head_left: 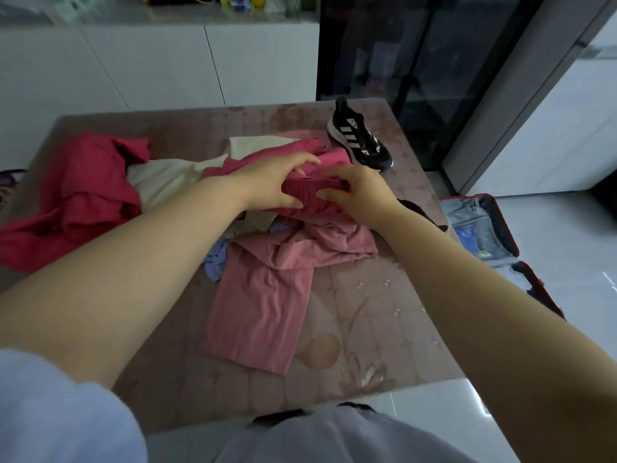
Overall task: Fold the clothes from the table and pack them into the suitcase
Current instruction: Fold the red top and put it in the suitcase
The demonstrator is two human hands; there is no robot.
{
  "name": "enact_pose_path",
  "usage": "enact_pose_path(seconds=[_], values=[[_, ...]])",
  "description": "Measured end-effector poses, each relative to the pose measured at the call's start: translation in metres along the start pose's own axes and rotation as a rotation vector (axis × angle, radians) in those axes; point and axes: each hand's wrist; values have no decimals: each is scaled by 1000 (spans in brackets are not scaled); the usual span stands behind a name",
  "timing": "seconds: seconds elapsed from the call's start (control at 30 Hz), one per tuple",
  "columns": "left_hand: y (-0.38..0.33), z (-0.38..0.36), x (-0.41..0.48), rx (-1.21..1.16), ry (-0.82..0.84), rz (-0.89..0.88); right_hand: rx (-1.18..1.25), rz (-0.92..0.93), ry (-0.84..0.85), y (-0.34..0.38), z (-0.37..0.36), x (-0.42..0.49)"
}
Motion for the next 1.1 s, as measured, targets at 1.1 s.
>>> enact_pose_path(seconds=[1.1], values=[[-250, -203, -169, -643, 180, 386, 89, -5, 667, -52, 60, -305]])
Point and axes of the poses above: each hand's wrist, its own x-axis towards the middle knuckle, its own z-axis out of the back of the hand, y = z × x, and after that the axes turned 14 degrees about -z, right-handed
